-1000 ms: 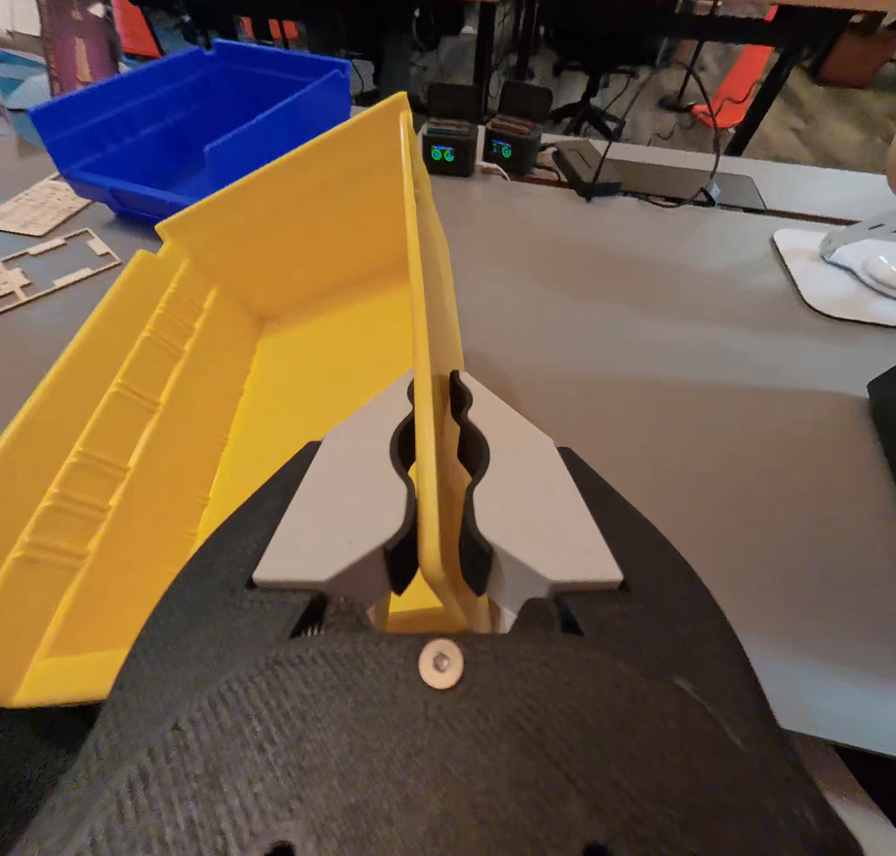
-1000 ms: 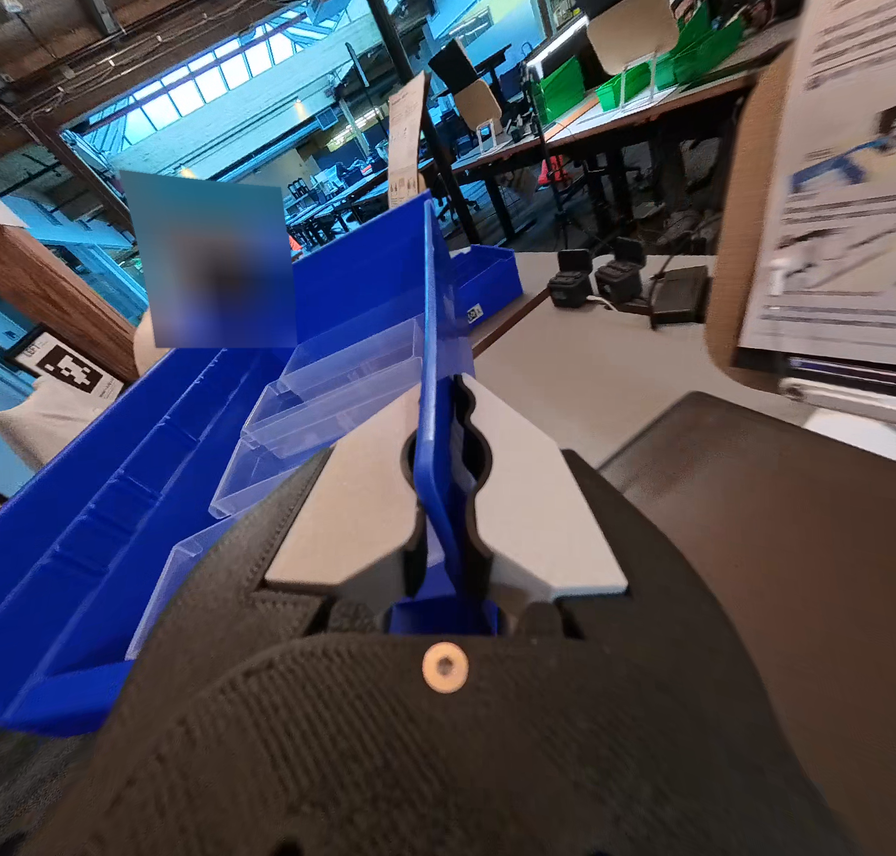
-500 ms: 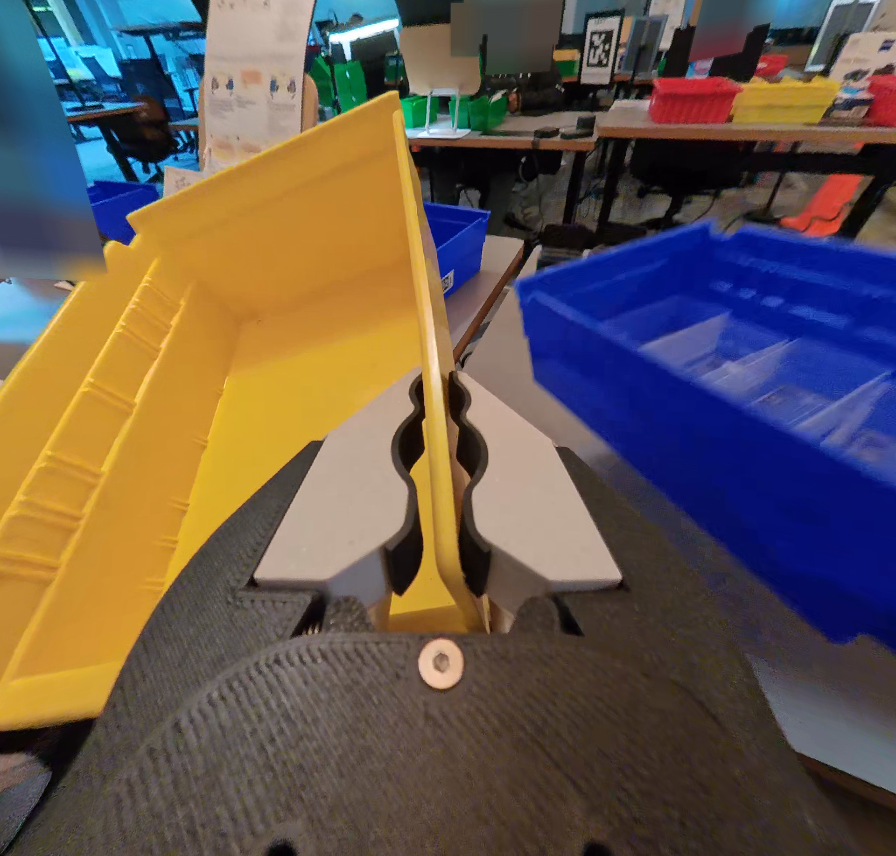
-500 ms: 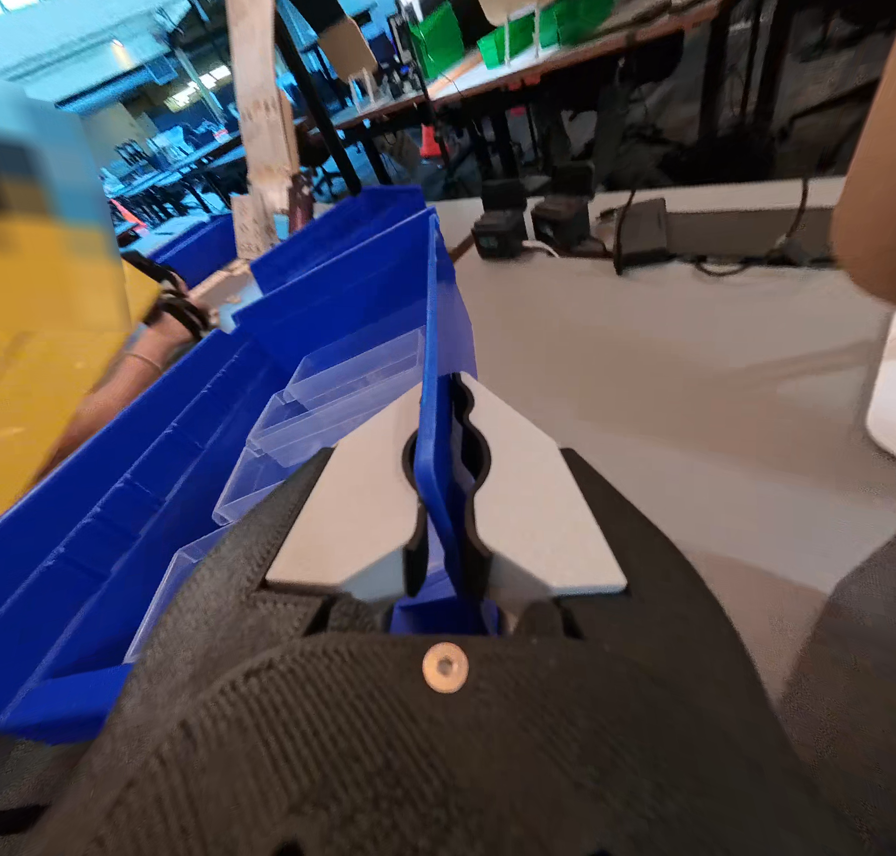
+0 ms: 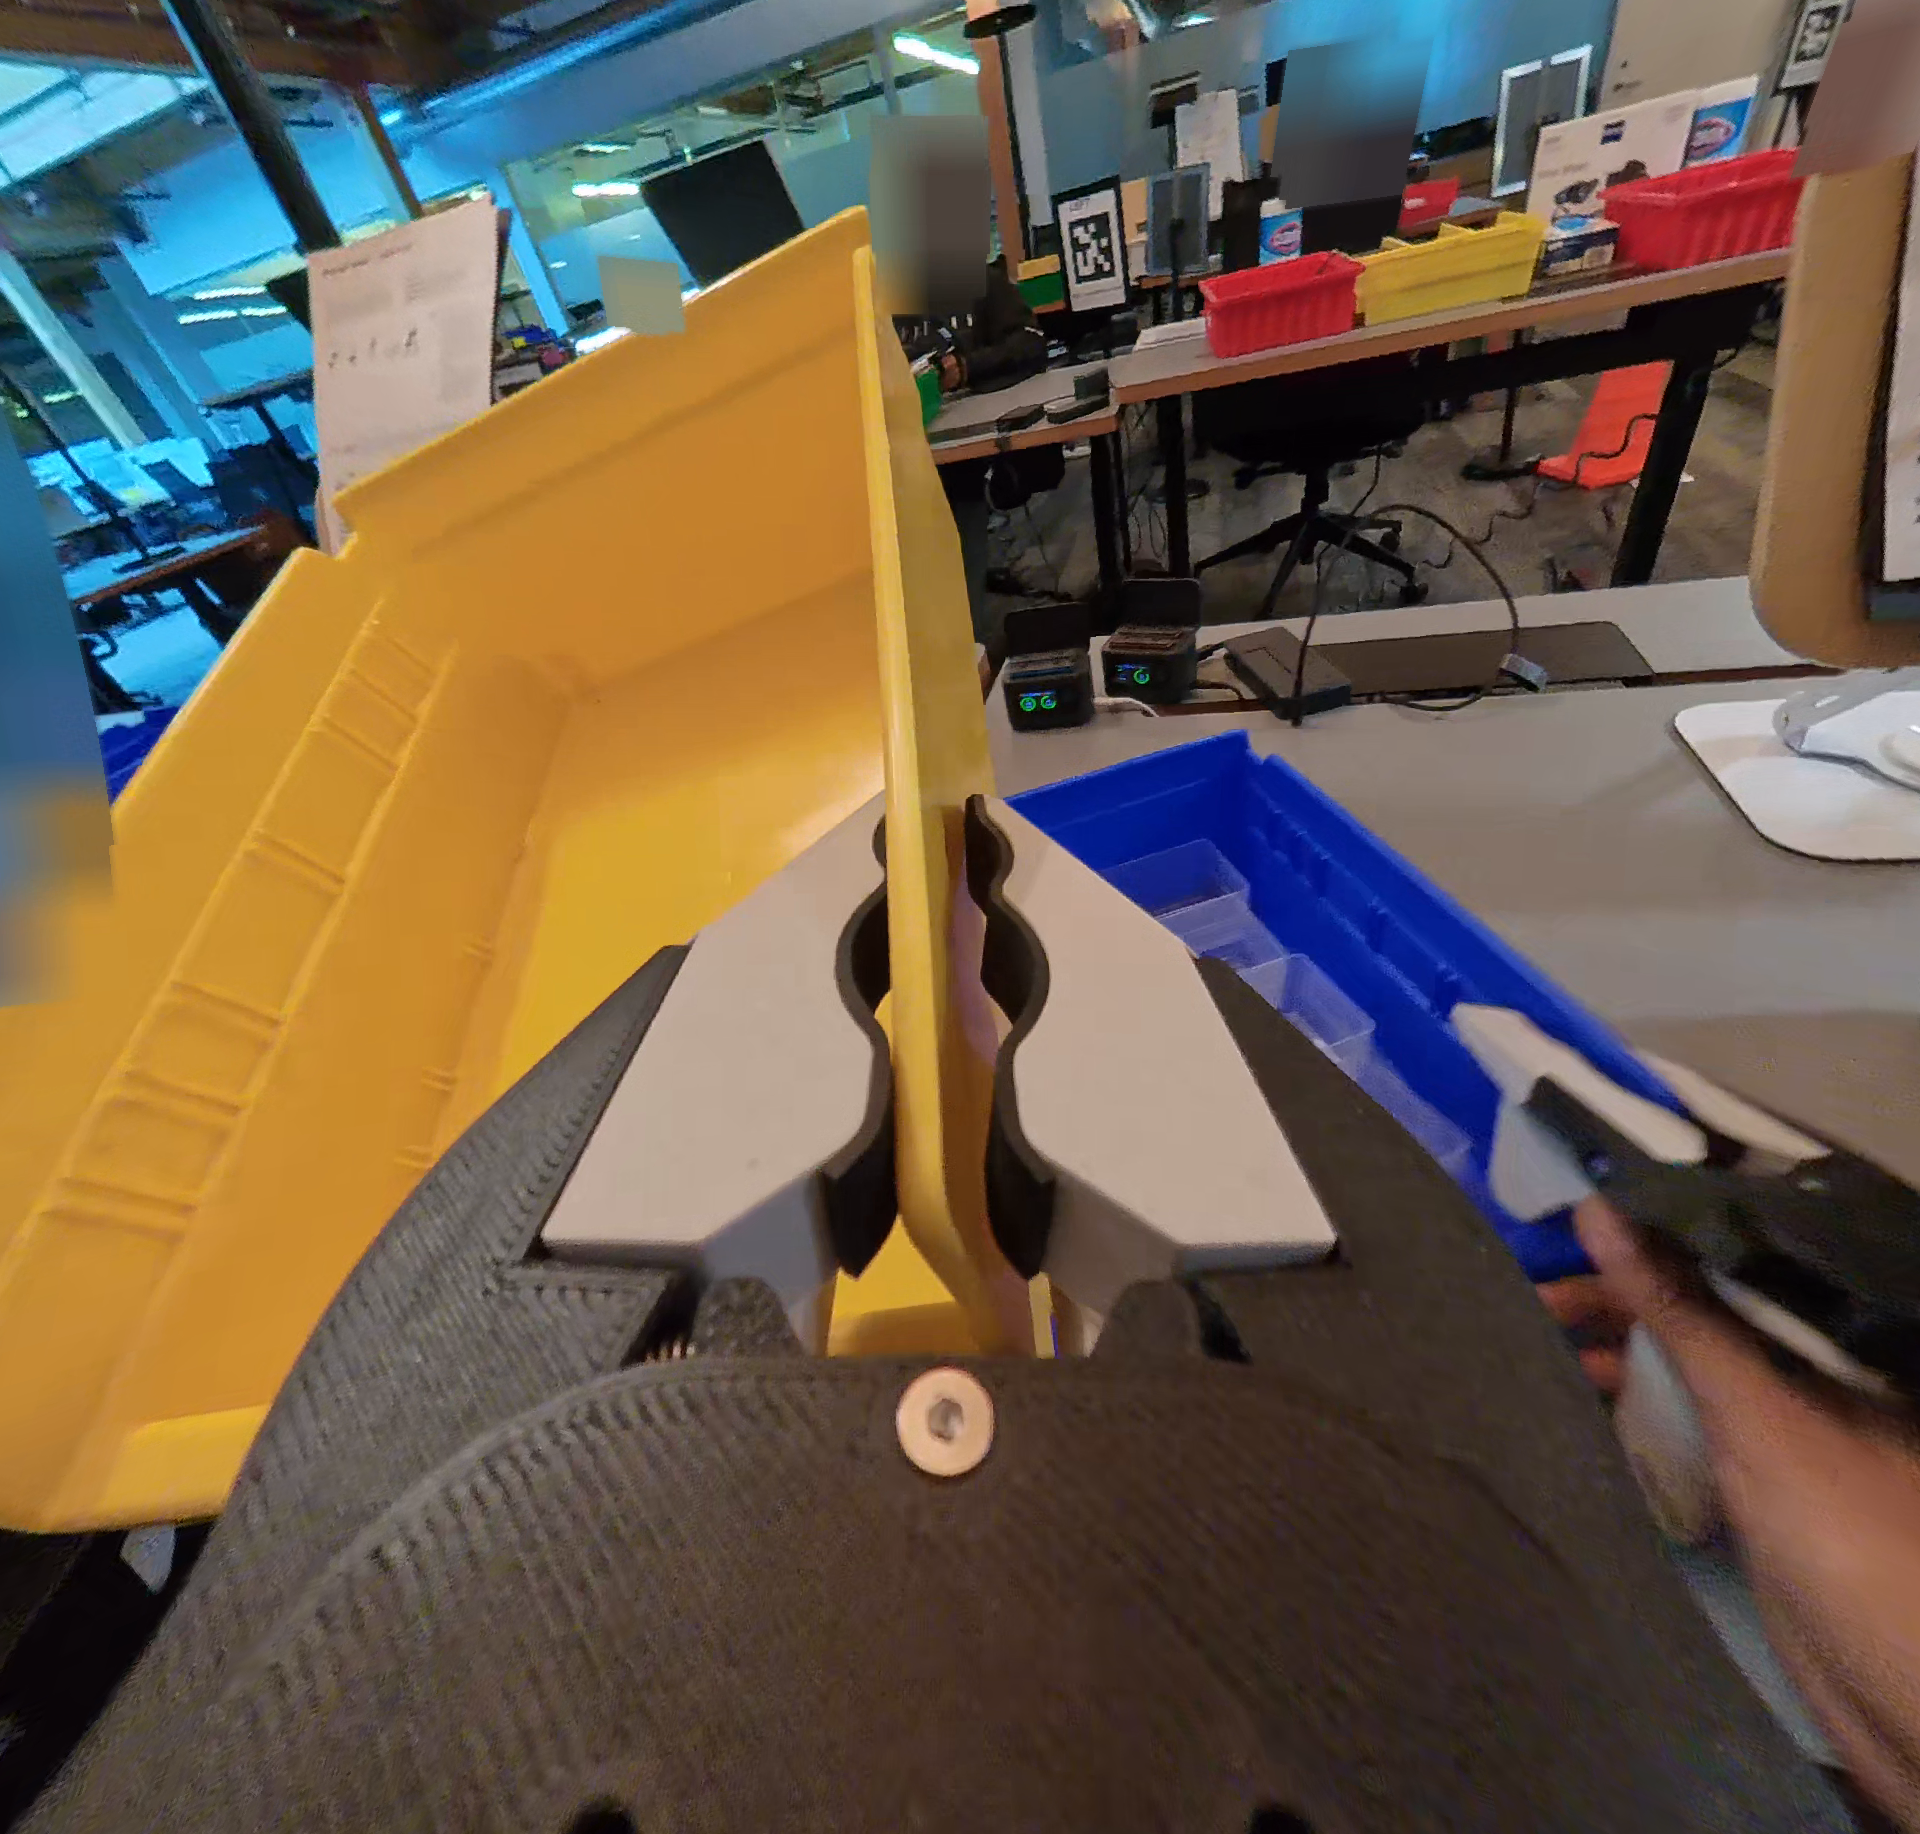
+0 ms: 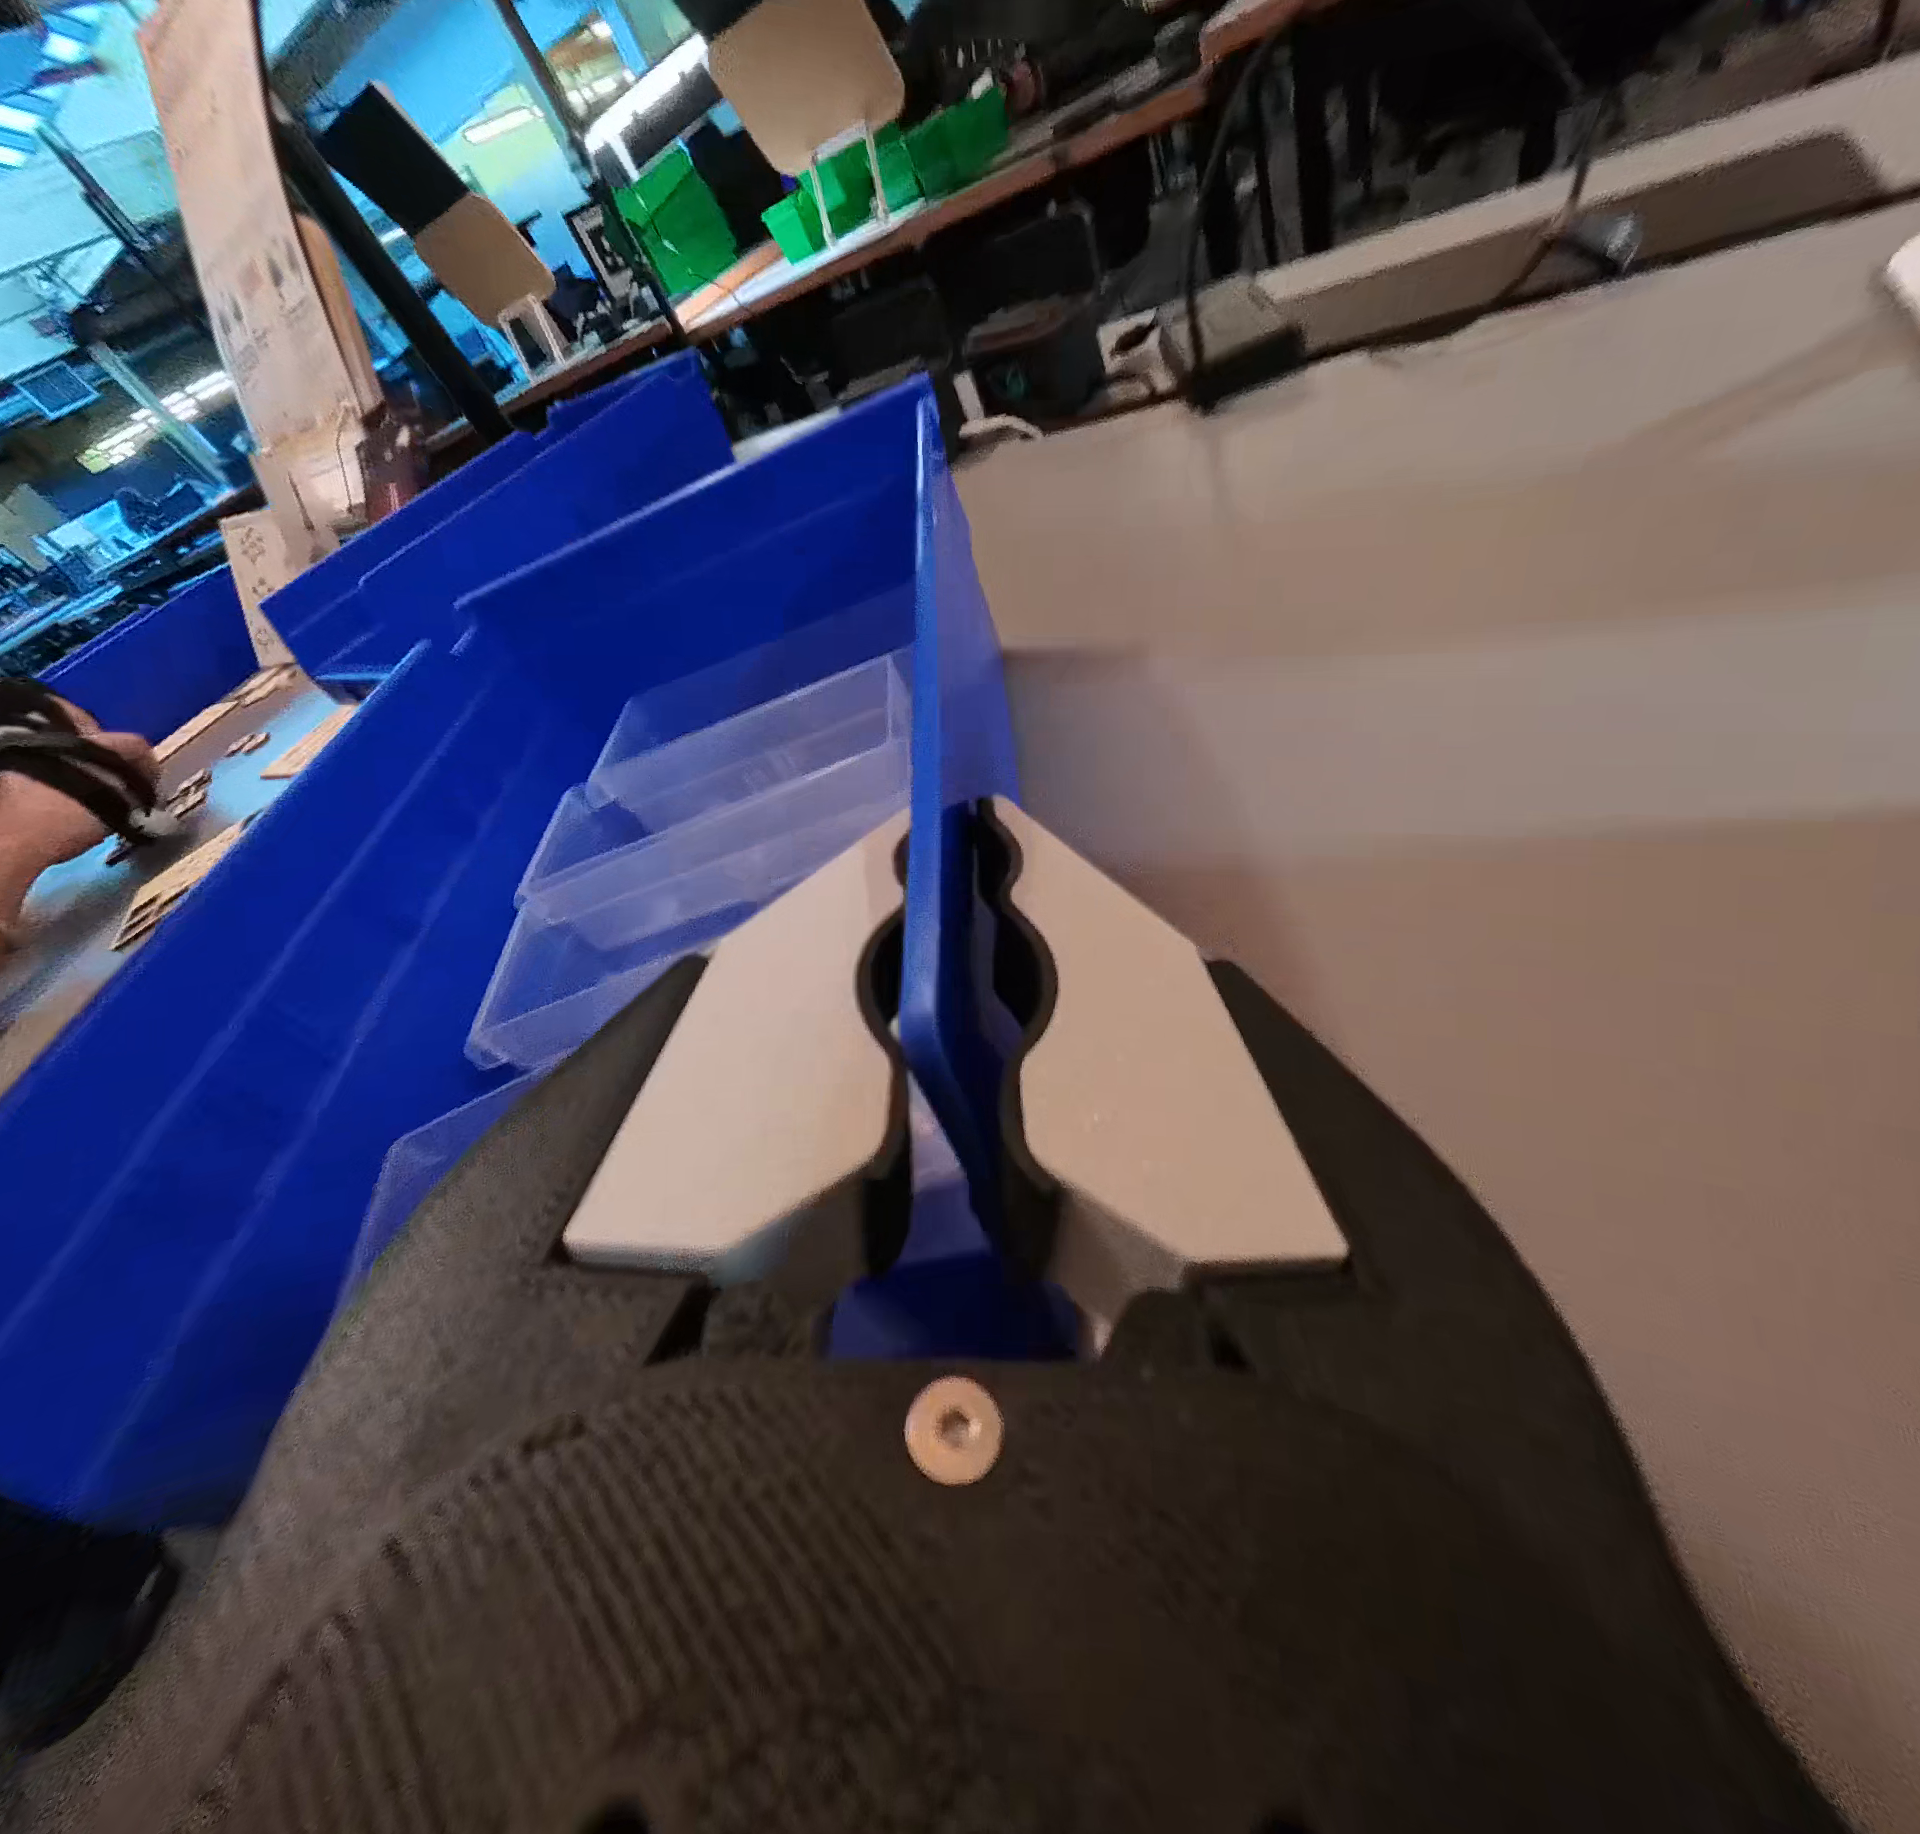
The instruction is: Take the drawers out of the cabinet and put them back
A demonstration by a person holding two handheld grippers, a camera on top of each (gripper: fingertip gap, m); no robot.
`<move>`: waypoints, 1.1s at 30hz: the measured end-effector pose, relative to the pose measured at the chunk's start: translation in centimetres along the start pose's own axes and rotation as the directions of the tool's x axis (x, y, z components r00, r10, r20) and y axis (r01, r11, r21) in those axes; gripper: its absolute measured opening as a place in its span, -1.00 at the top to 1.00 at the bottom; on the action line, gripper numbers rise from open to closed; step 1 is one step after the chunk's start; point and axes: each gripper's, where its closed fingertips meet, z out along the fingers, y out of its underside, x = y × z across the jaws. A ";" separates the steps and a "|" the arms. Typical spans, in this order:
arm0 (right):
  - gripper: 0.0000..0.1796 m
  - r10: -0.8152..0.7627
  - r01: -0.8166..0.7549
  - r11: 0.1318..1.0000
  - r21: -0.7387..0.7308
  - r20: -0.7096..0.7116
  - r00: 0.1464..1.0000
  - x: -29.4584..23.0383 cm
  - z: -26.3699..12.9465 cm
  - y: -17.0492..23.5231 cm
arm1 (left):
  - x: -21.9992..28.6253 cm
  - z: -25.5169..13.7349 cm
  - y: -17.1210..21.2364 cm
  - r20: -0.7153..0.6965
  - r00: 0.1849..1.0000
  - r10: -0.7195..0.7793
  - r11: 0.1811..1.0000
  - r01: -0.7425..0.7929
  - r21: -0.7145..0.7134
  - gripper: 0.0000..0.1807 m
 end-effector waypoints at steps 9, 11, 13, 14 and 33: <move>0.49 -0.051 0.092 0.983 -0.161 0.243 0.969 -10.3 -2.2 3.5 | 4.4 -0.4 -2.0 -0.062 0.994 0.084 0.996 -0.082 0.033 0.95; 0.53 -0.097 0.134 0.984 -0.121 0.271 0.958 -10.1 -4.1 1.8 | 5.5 -0.7 -2.7 -0.092 0.992 0.090 0.995 -0.086 0.048 0.95; 0.52 -0.102 0.133 0.988 -0.083 0.306 0.946 -9.1 -6.6 -0.7 | 6.8 -0.9 -3.2 -0.114 0.988 0.107 0.993 -0.101 0.061 0.95; 0.50 -0.099 0.129 0.989 -0.070 0.328 0.939 -8.5 -8.1 -2.1 | 7.4 -1.1 -3.6 -0.122 0.985 0.119 0.991 -0.111 0.068 0.95; 0.45 -0.424 0.541 0.815 0.207 -0.422 0.801 34.6 -46.4 -23.3 | 41.6 -22.5 -15.6 -0.772 0.507 0.383 0.914 -0.084 0.398 0.96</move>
